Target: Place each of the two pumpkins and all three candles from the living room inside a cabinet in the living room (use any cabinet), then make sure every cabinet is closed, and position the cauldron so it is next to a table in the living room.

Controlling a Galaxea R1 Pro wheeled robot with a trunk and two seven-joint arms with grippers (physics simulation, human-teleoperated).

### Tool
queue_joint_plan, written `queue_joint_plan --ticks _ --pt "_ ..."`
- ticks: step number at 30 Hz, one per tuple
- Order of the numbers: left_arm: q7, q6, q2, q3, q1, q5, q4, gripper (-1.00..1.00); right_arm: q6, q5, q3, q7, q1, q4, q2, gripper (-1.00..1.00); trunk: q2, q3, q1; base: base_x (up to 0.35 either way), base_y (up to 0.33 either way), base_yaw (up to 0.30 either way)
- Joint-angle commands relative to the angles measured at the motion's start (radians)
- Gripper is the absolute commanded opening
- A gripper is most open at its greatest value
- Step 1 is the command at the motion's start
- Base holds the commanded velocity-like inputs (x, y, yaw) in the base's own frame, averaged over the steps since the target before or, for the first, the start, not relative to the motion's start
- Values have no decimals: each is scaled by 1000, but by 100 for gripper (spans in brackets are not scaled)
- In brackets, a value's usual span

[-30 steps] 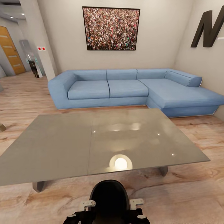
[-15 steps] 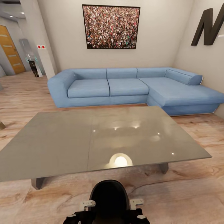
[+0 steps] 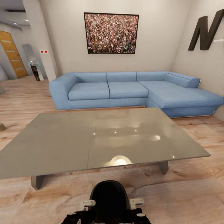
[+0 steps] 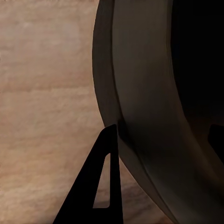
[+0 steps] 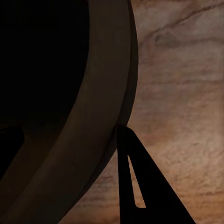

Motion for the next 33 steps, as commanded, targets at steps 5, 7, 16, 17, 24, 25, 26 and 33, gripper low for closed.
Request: queue_joint_plan --ticks 5,7,16,17,24,25,26,33 --pt "-5 -51 4 -3 1 12 20 -100 -51 -55 2 78 -1 -6 -1 -100 -1 -5 41 0 0 0" --pt "-5 -51 4 -3 1 12 20 -100 -51 -55 2 78 -1 -6 -1 -100 -1 -5 41 0 0 0" --pt "-5 -51 5 -2 1 12 20 100 -50 -55 2 78 -1 -6 0 100 -1 -5 41 0 0 0" --pt "-5 -51 6 -2 1 11 20 100 -50 -55 2 78 -1 -6 0 100 -1 -5 41 0 0 0" --pt "-5 -51 6 -2 1 11 20 100 -50 -55 2 78 -1 -6 0 100 -1 -5 41 0 0 0" --pt "-5 -51 6 -2 1 12 20 100 -50 -55 2 78 -1 -6 0 100 -1 -5 41 0 0 0" --pt "-5 -51 6 -2 1 11 20 100 -50 -55 2 78 -1 -6 0 100 -1 -5 41 0 0 0" --pt "-5 -51 6 -2 1 11 20 100 -50 -55 2 78 -1 -6 0 100 -1 -5 41 0 0 0"
